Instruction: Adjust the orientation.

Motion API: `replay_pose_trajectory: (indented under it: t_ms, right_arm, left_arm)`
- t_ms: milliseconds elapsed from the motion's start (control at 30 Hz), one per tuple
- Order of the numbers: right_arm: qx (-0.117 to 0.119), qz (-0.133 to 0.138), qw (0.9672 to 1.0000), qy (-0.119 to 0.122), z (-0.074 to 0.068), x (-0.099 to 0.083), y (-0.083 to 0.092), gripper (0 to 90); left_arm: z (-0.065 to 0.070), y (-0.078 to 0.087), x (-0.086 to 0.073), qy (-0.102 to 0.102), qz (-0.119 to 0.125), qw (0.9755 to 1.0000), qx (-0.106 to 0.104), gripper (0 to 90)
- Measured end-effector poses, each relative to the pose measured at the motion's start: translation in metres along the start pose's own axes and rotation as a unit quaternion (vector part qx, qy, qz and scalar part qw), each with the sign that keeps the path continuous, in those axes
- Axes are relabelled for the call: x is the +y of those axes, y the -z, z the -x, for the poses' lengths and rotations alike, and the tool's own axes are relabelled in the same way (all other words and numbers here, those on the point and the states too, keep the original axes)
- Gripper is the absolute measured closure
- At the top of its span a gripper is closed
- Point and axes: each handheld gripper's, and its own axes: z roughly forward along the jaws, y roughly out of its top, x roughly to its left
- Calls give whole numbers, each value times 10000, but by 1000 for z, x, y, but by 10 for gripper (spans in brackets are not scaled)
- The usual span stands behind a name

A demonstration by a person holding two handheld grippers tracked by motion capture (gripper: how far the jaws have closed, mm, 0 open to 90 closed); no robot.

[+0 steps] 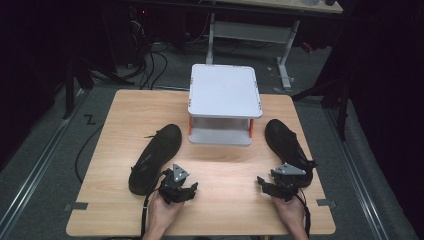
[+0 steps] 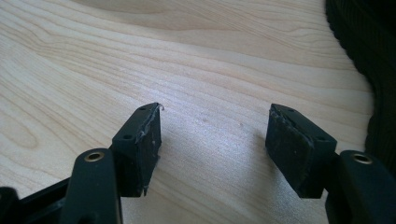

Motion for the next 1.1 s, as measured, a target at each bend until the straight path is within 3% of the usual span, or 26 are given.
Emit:
replay_pose_trajectory:
  t_ms: [167,267,400,533,933,1100]
  right_arm:
    - [1,-4,10000,-10,0,0,0,357]
    - [1,-4,10000,-10,0,0,0,357]
    - [1,-4,10000,-10,0,0,0,357]
    - [-3,-3,10000,-16,0,0,0,355]
    - [-5,-3,10000,-15,0,0,0,355]
    - [-5,-3,10000,-17,0,0,0,355]
  left_arm:
    - [1,17,8,26,54,9999,-95,417]
    - [0,25,13,-28,101,9999,-57,436]
    - [-2,36,18,49,180,9998,-61,436]
    - [-5,45,20,-43,166,9998,-30,432]
    - [-15,74,41,72,604,9981,89,421]
    - [-19,83,50,14,746,9971,162,418]
